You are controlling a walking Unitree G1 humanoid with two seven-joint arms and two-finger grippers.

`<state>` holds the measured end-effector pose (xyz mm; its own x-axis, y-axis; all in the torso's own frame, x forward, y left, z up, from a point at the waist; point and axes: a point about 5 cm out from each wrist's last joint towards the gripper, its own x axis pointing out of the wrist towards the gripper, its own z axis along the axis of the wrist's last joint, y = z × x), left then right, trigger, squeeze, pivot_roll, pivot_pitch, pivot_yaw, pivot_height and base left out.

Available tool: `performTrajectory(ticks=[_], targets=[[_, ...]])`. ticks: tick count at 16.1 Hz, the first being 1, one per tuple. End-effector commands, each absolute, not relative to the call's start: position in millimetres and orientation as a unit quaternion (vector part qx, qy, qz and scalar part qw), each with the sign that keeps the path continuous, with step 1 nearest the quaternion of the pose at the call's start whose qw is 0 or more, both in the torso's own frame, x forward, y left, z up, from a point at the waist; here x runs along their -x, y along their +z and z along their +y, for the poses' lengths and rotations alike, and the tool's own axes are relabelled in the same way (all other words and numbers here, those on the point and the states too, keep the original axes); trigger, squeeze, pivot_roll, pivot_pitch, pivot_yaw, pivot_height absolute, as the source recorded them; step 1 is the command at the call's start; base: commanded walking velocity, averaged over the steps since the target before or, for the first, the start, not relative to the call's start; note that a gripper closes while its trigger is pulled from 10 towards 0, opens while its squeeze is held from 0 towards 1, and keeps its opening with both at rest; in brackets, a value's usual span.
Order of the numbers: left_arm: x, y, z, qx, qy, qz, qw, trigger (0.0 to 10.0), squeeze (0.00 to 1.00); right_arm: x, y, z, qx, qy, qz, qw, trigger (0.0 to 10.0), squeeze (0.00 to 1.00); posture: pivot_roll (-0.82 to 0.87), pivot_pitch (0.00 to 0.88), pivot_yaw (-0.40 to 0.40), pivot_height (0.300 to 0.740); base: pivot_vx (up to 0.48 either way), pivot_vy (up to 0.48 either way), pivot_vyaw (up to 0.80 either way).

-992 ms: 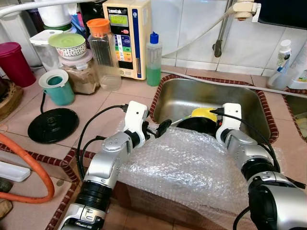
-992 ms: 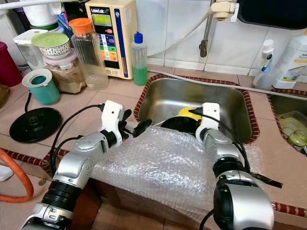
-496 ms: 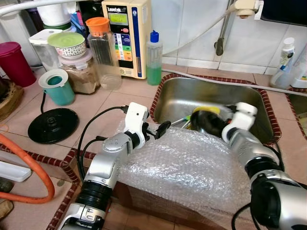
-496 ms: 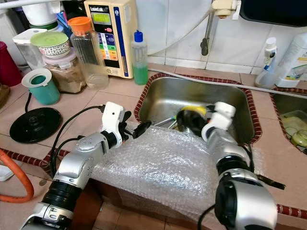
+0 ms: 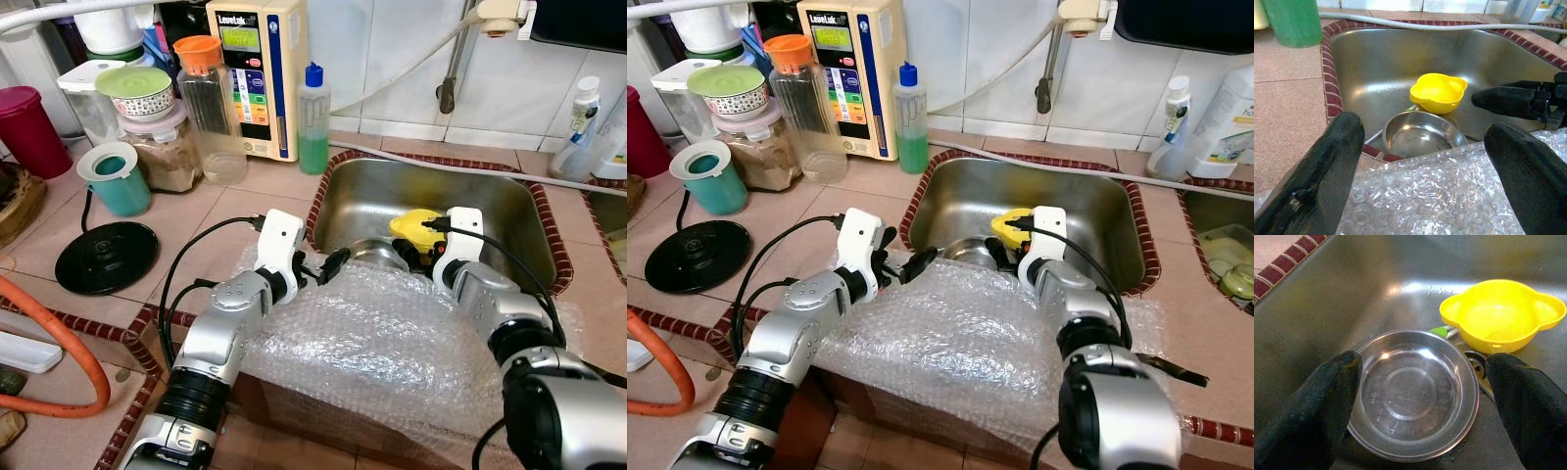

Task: Kitchen organization

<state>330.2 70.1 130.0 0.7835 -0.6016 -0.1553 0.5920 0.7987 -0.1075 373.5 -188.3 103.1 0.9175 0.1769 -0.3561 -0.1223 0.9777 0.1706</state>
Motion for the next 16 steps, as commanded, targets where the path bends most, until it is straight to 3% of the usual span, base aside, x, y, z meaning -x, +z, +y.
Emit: performTrajectory(ticks=[1, 5, 8, 9, 12, 13, 14, 15, 16], targets=[[-333.4, 135.8, 73.8, 0.022, -0.306, 0.079, 0.948, 10.0, 1.0, -371.2, 99.3, -188.6, -0.067, 0.07, 0.188, 0.977, 10.0, 1.0, 0.06, 0.0, 0.067, 0.74, 0.0, 0.0, 0.0], [-342.4, 154.6, 80.7, 0.037, -0.266, 0.023, 0.963, 10.0, 1.0, -380.5, 143.1, -198.1, -0.059, 0.029, 0.029, 0.997, 10.0, 1.0, 0.05, 0.0, 0.069, 0.74, 0.0, 0.0, 0.0], [-346.0, 161.4, 88.8, 0.039, -0.23, 0.002, 0.972, 10.0, 1.0, -374.2, 155.1, -206.2, -0.032, 0.001, -0.028, 0.999, 10.0, 1.0, 0.05, 0.0, 0.065, 0.74, 0.0, 0.0, 0.0], [-345.9, 162.1, 92.4, 0.032, -0.217, -0.001, 0.976, 10.0, 0.0, -368.8, 157.6, -210.9, -0.025, -0.016, -0.047, 0.998, 10.0, 1.0, 0.05, 0.0, 0.065, 0.74, 0.0, 0.0, 0.0], [-341.5, 163.8, 109.3, 0.021, -0.163, -0.022, 0.986, 10.0, 0.0, -337.4, 157.6, -220.0, 0.034, -0.04, -0.084, 0.995, 10.0, 1.0, 0.03, 0.0, 0.066, 0.74, 0.0, 0.0, 0.0], [-340.0, 163.7, 112.7, 0.025, -0.153, -0.025, 0.988, 10.0, 0.0, -330.4, 157.9, -220.5, 0.053, -0.044, -0.086, 0.994, 10.0, 0.78, 0.03, 0.0, 0.066, 0.74, 0.0, 0.0, 0.0], [-339.3, 163.3, 113.5, 0.027, -0.151, -0.025, 0.988, 10.0, 0.0, -328.1, 157.3, -220.8, 0.061, -0.046, -0.085, 0.993, 10.0, 0.78, 0.03, 0.0, 0.069, 0.74, 0.0, 0.0, 0.0], [-334.5, 157.3, 120.6, -0.017, -0.098, -0.031, 0.995, 10.0, 0.0, -318.0, 160.5, -222.1, 0.088, -0.041, -0.091, 0.991, 10.0, 0.0, 0.01, 0.0, 0.083, 0.74, 0.0, 0.0, 0.0], [-331.8, 154.8, 121.5, -0.031, -0.088, -0.031, 0.995, 10.0, 0.0, -315.0, 163.1, -222.6, 0.094, -0.041, -0.095, 0.99, 10.0, 0.0, 0.01, 0.0, 0.083, 0.74, 0.0, 0.0, 0.0]])
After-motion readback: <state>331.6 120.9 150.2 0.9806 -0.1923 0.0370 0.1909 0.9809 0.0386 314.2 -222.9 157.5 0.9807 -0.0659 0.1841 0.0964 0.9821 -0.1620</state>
